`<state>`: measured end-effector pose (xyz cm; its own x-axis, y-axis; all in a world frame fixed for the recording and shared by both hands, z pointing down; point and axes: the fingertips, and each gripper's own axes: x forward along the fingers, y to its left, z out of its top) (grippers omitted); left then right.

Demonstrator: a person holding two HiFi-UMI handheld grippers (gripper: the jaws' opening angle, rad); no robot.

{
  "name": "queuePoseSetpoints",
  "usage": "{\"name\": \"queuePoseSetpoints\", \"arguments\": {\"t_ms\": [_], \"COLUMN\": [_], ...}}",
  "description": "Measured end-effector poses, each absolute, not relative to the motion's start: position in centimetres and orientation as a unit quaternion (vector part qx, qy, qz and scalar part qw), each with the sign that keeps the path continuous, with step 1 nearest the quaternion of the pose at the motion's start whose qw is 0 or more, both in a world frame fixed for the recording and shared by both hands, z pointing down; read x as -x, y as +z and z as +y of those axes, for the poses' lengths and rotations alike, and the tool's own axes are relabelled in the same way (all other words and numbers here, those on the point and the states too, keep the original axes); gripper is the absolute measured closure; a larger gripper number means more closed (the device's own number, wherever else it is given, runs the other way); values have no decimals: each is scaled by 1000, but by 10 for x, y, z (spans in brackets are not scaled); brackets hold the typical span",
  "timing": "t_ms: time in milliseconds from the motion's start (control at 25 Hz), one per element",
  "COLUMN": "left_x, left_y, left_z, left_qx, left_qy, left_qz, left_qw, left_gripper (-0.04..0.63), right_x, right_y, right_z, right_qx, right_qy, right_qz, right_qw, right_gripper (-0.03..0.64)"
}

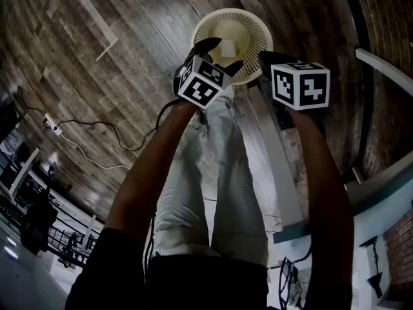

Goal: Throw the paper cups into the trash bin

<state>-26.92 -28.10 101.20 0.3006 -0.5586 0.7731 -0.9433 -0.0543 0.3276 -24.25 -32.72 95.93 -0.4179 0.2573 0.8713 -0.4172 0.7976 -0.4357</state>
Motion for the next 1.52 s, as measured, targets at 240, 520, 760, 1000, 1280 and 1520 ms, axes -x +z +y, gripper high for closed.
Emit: {"name": "queuePoseSetpoints", "arguments": {"t_ms": [240,520,760,1000,1280,1520], "left_x": [276,284,291,310,335,346], "left_y": [996,964,925,859,792,748], "left_z": [-272,-262,-255,-250,-241,-227], "left_qx": [-690,-699,-701,-697,-685,-678], "left_qy": [222,230,221,195,156,131], "left_qz": [-546,-549,-561,-589,-626,-644], "left_qw": [419,397,381,360,337,329], "left_gripper": [399,508,538,568,586,586], "right_x": [248,255,256,258,257,256], "right_y": [943,907,870,825,772,725], "right_z": [-323,-312,-305,-299,-284,-274], "right_qx": [-53,-52,-62,-76,-82,-85], "right_qy": [300,279,278,272,261,240], "right_qz": [-783,-794,-805,-816,-828,-844], "right_qw": [542,537,520,504,489,472], "right_gripper": [617,617,617,617,617,617]}}
